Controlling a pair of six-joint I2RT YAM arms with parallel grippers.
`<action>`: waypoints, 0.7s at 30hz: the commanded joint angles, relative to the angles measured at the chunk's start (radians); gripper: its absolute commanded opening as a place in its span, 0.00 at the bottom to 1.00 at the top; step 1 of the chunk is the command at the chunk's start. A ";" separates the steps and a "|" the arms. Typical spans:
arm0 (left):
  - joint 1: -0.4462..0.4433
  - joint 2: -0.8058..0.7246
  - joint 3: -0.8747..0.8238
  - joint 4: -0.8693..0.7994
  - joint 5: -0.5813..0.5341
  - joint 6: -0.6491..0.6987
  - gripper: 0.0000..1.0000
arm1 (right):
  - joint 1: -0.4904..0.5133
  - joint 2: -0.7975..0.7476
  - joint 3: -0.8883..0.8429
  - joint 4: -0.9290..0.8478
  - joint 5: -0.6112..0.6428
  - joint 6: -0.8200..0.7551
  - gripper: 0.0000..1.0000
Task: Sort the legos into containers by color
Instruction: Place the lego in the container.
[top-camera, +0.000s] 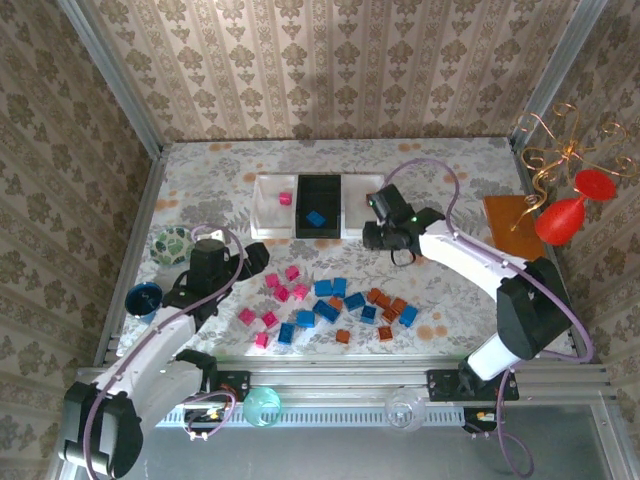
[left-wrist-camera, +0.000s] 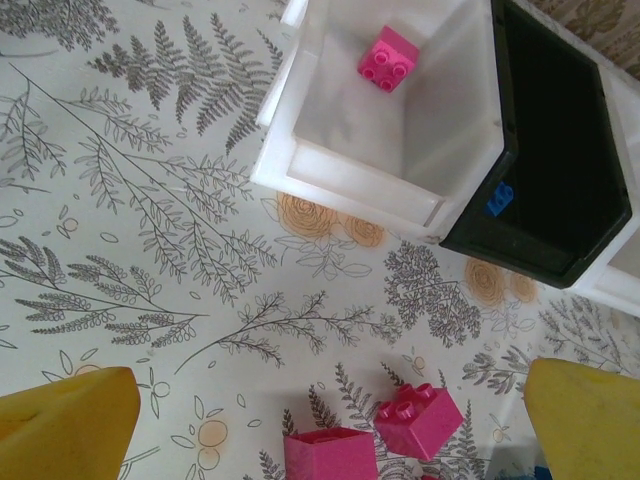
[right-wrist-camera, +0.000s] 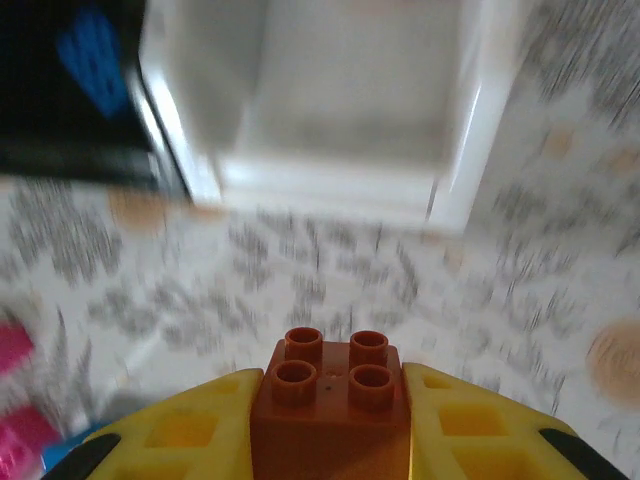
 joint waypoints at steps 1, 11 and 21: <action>0.008 0.029 0.047 -0.003 0.040 -0.001 1.00 | -0.022 0.085 0.085 0.058 0.069 -0.006 0.26; -0.003 0.076 0.112 -0.153 0.079 0.033 0.95 | -0.055 0.384 0.344 0.062 0.159 -0.001 0.35; -0.014 0.089 0.121 -0.191 0.081 0.041 0.95 | -0.027 0.273 0.279 0.077 0.115 -0.006 0.71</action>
